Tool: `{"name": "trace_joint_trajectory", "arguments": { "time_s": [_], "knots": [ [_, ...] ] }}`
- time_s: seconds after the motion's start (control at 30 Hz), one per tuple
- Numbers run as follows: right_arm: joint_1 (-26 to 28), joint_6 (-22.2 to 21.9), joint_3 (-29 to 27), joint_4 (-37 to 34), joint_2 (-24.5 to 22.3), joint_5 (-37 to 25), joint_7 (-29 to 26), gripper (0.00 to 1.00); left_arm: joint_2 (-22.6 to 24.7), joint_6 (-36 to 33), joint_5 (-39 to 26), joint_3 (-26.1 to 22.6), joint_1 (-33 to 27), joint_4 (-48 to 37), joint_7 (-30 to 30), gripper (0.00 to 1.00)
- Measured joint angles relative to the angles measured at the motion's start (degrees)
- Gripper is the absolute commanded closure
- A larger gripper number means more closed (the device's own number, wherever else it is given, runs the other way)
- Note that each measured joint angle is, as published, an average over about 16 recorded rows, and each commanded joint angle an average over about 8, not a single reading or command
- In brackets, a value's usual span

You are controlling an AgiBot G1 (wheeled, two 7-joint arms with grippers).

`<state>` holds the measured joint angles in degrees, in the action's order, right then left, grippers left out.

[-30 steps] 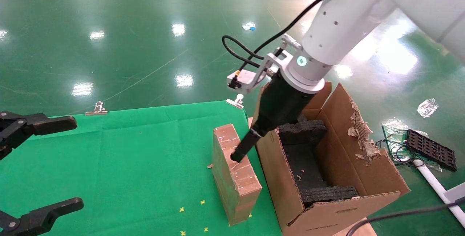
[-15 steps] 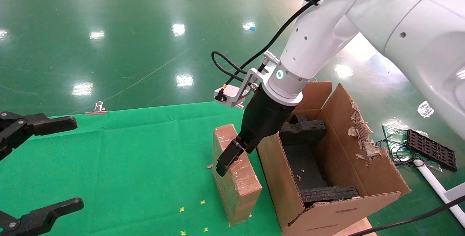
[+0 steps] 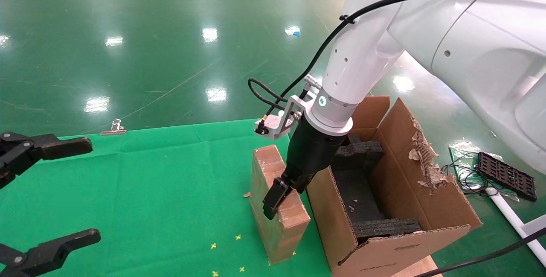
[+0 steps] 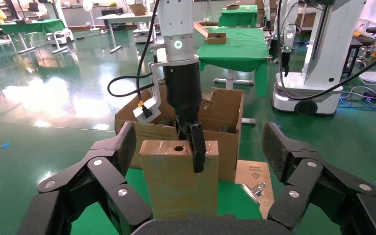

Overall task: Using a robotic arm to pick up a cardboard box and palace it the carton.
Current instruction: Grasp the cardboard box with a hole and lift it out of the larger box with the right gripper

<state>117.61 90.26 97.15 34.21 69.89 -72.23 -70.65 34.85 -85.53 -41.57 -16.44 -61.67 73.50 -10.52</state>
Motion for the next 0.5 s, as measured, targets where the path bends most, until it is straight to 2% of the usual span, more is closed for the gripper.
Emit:
{"name": "trace_joint_trajectory", "arguments": {
  "time_s": [0.5],
  "knots": [
    [1.23,-0.90,3.01,1.52,-0.74,0.84,-0.86,1.00,-0.02,0.03,0.04,-0.06,-0.01,0.00,0.03,1.00]
  ]
}}
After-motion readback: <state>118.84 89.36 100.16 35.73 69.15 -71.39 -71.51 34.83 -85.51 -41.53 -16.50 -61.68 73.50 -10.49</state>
